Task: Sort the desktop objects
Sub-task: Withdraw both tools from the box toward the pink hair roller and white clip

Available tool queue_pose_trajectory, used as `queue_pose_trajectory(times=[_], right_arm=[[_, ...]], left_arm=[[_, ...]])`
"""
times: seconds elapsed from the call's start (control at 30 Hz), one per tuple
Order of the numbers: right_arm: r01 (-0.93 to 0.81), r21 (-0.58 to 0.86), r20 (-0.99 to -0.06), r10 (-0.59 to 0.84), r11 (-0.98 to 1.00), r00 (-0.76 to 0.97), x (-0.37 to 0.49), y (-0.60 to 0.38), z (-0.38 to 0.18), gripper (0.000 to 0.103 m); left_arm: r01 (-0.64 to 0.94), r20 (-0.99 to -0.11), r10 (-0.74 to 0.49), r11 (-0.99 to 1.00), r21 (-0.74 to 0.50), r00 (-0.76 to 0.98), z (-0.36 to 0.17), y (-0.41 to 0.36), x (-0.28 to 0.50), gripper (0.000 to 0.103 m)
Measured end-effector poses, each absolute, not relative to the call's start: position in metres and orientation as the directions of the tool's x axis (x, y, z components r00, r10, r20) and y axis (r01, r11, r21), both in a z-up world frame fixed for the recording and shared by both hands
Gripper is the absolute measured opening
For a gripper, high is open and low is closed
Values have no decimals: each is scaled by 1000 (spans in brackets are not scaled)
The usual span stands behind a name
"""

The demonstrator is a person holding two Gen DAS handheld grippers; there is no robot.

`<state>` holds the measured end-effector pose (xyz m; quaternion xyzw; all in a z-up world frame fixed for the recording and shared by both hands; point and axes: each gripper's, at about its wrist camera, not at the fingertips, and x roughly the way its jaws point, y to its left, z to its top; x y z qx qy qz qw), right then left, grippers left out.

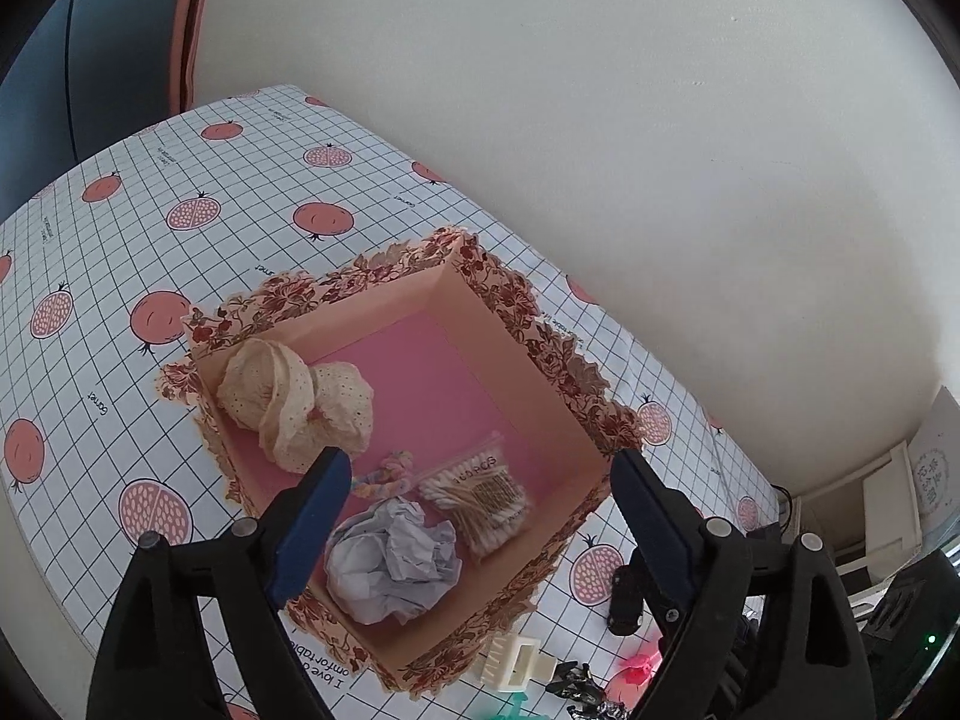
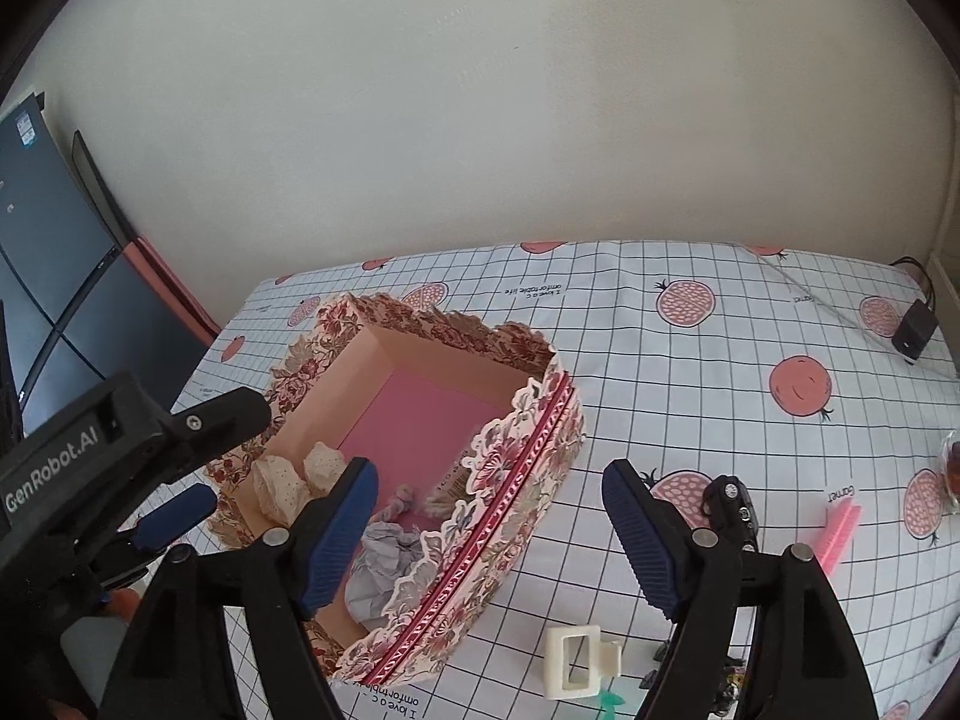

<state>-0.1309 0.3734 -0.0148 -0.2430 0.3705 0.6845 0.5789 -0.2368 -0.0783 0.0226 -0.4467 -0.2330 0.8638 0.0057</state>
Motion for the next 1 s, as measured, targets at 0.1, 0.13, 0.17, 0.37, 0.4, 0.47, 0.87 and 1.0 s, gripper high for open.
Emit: queue_pose_trajectory(times=[0.1,0.13,0.17,0.37,0.4,0.47,0.87,1.0], right_arm=[[-972,233,-753,626,-36,-203,-119,371,-8,83],[-972,231,-750,631,-31,-199,-115,370,-5,84],[-973,229,-749,635,-22,-191,-112,369,-3,86],[-973,230,-734,661,21,-159,-90,364,9,93],[-972,232,-732,664,28,-155,-87,364,10,95],[-972,227,-728,673,55,-132,-80,362,14,102],[-953,220,-677,736,206,3,-14,344,46,103],[-940,247,-665,747,234,11,6,337,54,103]], left_arm=[[185,-768,231,-892,-412,-597,23,-70,-235,97],[183,-767,232,-892,-413,-599,23,-68,-234,98],[181,-766,231,-893,-411,-600,24,-66,-233,98],[156,-754,220,-906,-392,-618,30,-50,-227,103],[147,-753,226,-908,-393,-618,30,-47,-226,103],[132,-744,239,-906,-401,-623,33,-42,-225,103],[117,-713,197,-924,-365,-673,54,-17,-209,103],[105,-705,191,-929,-354,-683,57,-4,-204,103]])
